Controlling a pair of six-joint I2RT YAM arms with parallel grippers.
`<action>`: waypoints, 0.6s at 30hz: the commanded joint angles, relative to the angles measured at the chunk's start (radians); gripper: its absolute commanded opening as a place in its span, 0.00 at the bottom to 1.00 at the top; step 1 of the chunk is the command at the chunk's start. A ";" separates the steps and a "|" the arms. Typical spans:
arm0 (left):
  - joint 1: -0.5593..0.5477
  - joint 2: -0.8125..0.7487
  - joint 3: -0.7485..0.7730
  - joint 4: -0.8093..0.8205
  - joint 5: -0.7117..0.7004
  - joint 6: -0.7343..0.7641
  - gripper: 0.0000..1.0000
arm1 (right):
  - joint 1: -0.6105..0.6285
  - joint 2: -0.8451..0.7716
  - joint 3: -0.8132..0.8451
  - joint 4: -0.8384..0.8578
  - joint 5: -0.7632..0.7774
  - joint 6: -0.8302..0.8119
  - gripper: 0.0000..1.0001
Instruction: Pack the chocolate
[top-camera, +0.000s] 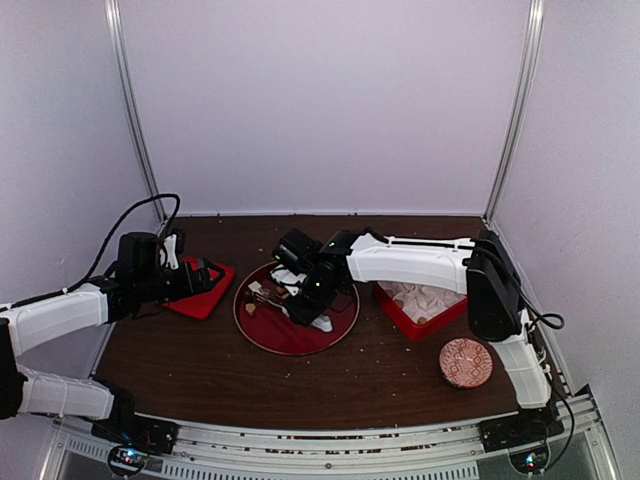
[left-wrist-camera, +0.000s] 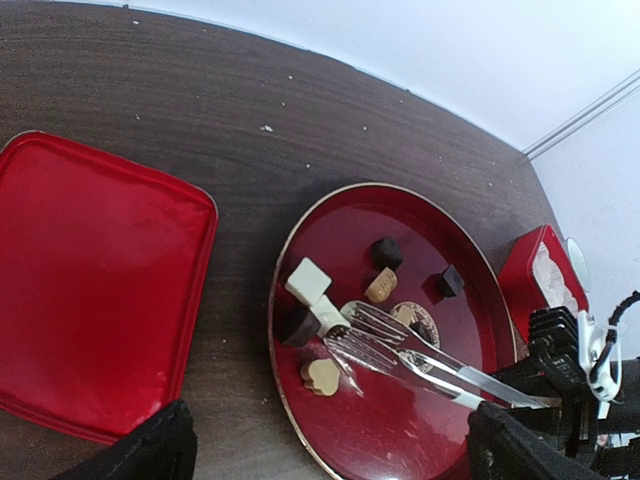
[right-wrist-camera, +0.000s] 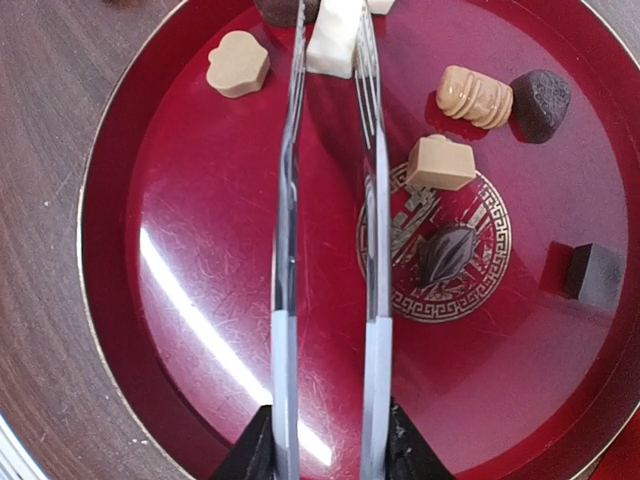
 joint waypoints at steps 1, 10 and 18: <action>-0.006 0.001 0.002 0.038 -0.011 0.007 0.97 | -0.014 -0.036 -0.002 0.001 0.047 0.012 0.30; -0.006 0.018 0.009 0.051 -0.004 0.004 0.97 | -0.037 -0.043 -0.024 0.017 -0.011 0.009 0.24; -0.006 0.016 0.011 0.043 -0.008 0.007 0.97 | -0.038 -0.109 -0.063 0.040 -0.075 0.012 0.20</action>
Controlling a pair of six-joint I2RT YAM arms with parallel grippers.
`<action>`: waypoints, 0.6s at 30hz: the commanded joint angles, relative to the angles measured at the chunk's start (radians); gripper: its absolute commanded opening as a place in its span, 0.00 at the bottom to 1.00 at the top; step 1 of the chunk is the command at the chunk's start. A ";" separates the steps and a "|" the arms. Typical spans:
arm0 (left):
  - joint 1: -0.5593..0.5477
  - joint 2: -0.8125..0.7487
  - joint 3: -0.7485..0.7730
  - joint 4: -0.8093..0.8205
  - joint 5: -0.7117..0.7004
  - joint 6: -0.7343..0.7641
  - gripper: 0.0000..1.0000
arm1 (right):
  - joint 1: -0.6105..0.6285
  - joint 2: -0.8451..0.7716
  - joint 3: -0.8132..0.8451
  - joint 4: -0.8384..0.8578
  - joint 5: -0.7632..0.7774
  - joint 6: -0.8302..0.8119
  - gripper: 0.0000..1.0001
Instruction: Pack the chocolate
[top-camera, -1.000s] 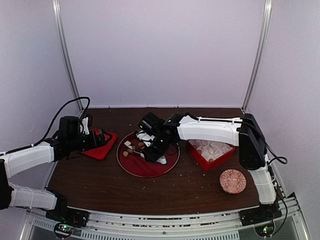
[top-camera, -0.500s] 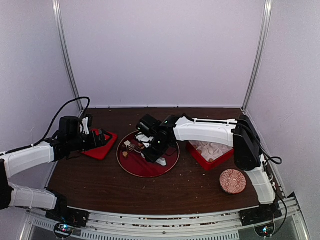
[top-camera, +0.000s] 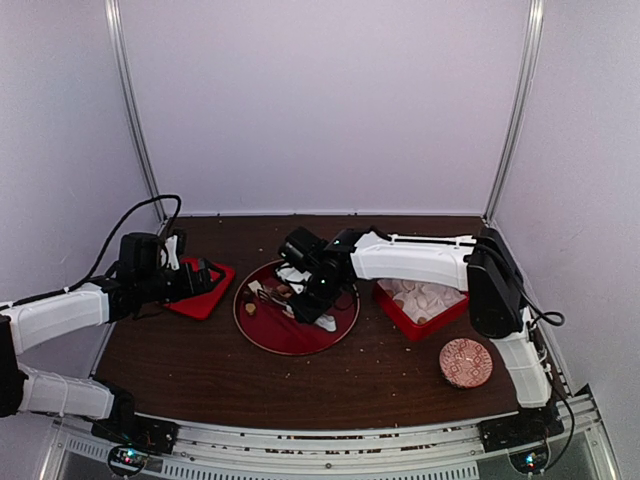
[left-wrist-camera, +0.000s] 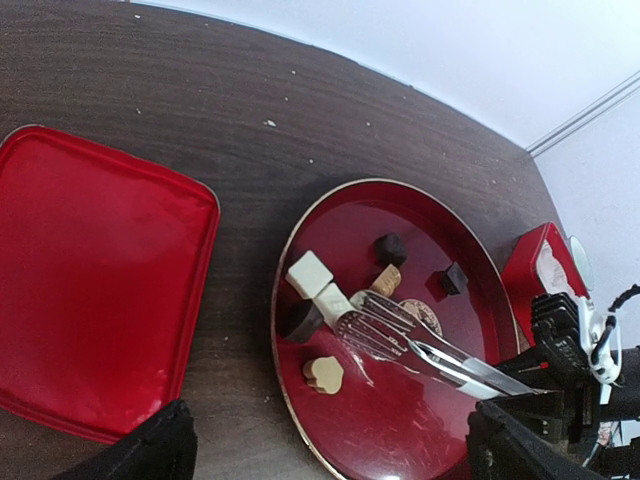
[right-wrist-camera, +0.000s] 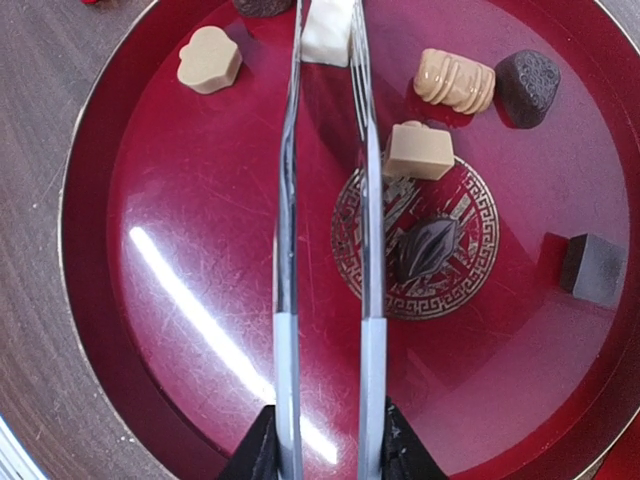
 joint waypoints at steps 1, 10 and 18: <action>-0.006 0.004 0.011 0.043 -0.009 0.008 0.97 | -0.006 -0.131 -0.066 0.047 -0.056 0.011 0.19; -0.006 0.001 0.006 0.050 -0.006 0.000 0.97 | -0.016 -0.302 -0.217 0.122 -0.076 0.030 0.14; -0.006 -0.014 -0.001 0.046 -0.009 -0.001 0.97 | -0.083 -0.521 -0.441 0.164 -0.097 0.049 0.12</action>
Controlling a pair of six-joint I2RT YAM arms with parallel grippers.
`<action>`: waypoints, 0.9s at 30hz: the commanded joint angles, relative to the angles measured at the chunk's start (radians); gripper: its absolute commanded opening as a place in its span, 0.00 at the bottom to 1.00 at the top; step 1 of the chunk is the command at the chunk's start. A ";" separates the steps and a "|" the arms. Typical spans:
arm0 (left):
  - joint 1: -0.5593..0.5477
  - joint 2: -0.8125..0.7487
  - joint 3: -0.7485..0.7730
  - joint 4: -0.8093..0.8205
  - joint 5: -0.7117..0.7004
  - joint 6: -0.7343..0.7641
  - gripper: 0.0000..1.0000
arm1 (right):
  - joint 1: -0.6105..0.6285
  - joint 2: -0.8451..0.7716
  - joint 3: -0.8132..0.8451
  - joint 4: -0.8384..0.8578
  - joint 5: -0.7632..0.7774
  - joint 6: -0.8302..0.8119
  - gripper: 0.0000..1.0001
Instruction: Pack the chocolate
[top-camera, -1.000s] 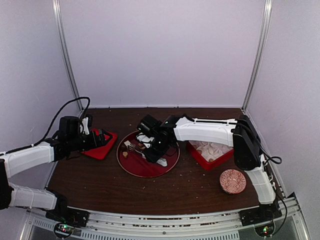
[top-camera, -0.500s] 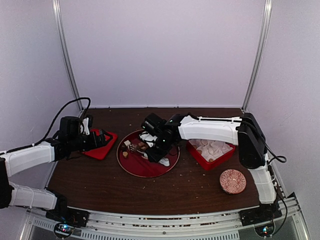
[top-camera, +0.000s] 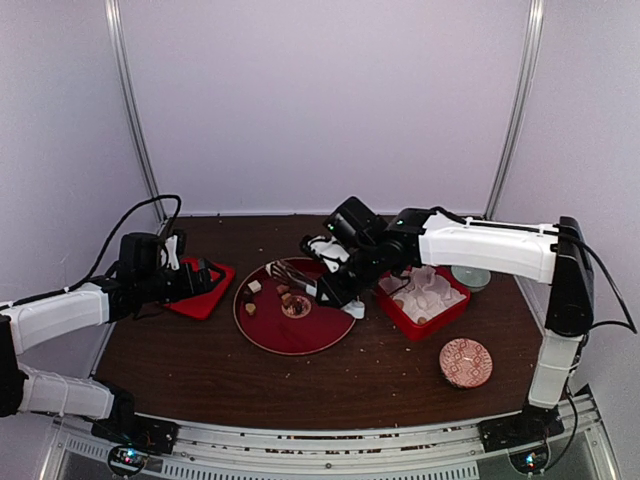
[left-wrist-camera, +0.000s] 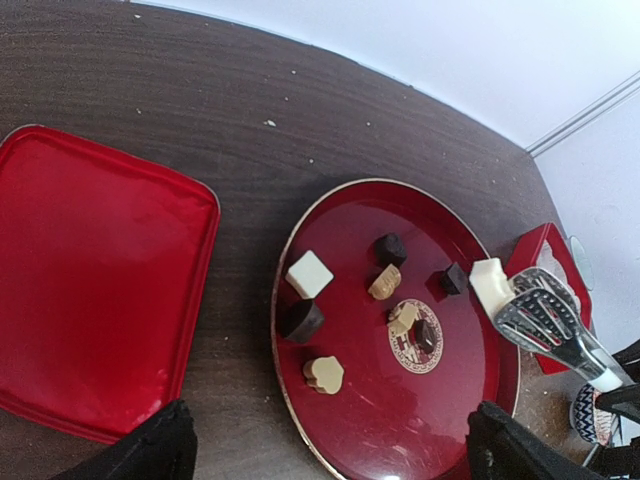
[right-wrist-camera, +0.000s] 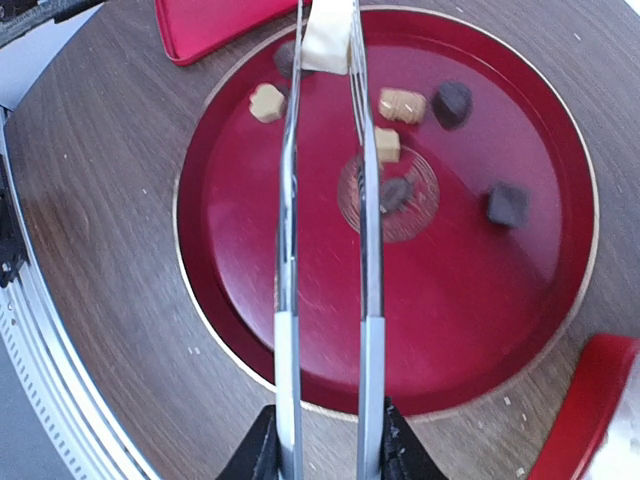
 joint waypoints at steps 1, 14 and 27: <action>-0.005 -0.013 -0.003 0.047 -0.007 0.000 0.97 | -0.060 -0.171 -0.140 0.042 -0.009 0.023 0.12; -0.005 0.039 0.008 0.096 0.018 -0.012 0.97 | -0.337 -0.760 -0.622 -0.191 0.125 0.077 0.13; -0.006 0.041 0.016 0.099 0.022 -0.013 0.97 | -0.431 -0.865 -0.633 -0.379 0.168 0.126 0.12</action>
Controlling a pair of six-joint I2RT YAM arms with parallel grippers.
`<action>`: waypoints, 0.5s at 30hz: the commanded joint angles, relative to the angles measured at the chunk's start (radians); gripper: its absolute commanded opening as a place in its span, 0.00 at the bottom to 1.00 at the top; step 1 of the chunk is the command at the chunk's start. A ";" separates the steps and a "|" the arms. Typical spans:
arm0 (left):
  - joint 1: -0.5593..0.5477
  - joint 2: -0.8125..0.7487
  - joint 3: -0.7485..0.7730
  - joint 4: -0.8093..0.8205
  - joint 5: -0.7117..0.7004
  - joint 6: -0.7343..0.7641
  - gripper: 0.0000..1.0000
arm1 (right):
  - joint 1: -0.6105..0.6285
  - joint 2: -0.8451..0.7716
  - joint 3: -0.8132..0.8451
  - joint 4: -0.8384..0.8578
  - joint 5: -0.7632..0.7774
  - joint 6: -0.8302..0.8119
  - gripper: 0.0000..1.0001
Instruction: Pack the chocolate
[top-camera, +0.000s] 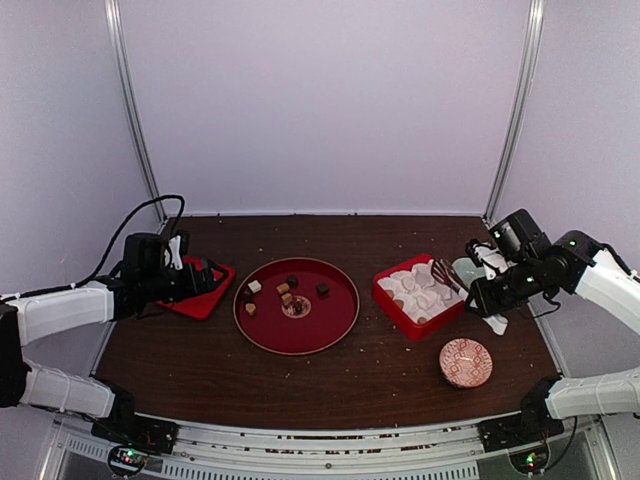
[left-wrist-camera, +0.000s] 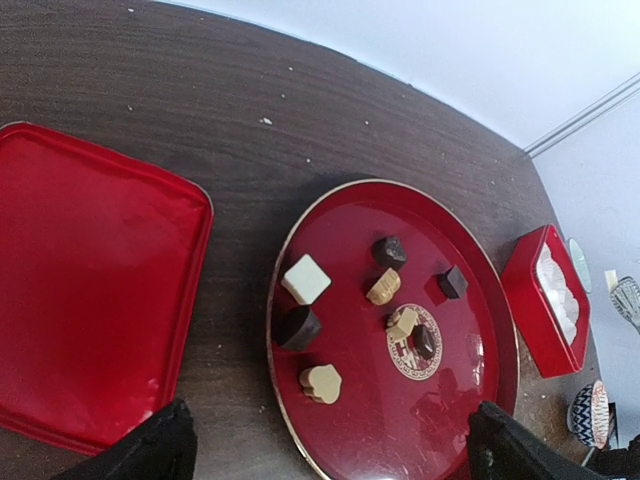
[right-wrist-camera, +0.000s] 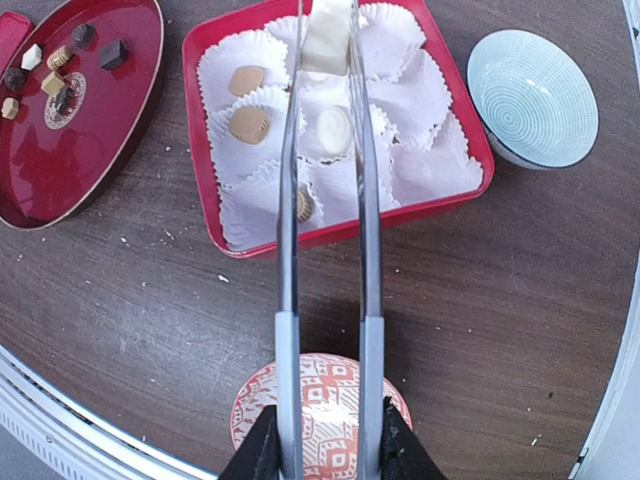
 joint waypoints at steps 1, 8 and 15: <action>-0.005 -0.011 0.015 0.044 0.008 0.000 0.97 | -0.009 0.005 0.018 -0.097 0.020 0.021 0.12; -0.005 0.006 -0.003 0.093 0.024 -0.020 0.97 | -0.009 0.008 0.023 -0.194 0.016 0.043 0.12; -0.005 0.032 -0.017 0.130 0.036 -0.025 0.97 | -0.009 0.043 0.033 -0.209 0.018 0.050 0.12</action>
